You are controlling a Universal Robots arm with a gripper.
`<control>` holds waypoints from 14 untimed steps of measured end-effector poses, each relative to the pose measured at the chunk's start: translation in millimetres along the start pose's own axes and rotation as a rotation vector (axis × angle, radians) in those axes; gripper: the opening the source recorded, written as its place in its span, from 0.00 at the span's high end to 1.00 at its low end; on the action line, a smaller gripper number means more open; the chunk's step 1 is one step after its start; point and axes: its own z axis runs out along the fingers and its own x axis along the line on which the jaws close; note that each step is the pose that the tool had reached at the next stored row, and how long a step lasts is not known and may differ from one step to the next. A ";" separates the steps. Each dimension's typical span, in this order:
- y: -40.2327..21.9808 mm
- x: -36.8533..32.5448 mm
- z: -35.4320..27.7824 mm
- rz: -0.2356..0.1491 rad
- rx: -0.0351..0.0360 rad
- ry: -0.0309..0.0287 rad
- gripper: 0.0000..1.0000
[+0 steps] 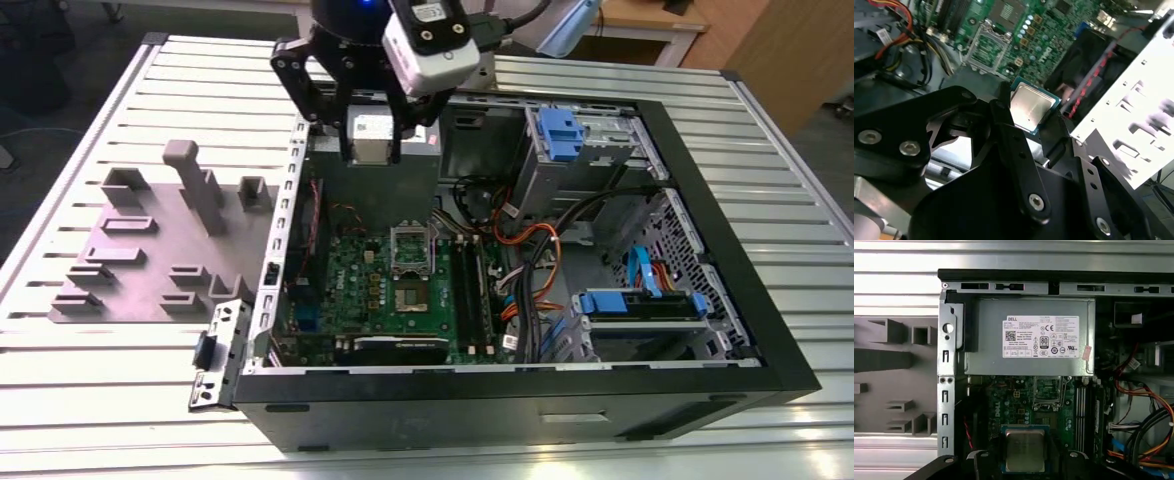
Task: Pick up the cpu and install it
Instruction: 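Pick up the cpu and move it towards the insertion slot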
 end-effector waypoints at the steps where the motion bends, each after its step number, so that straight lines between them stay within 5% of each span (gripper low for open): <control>1: -0.1 -3.2 0.0 0.000 0.0001 0.0000 0.53; 14: -1.0 -38.4 -0.1 0.003 0.0000 0.0000 0.53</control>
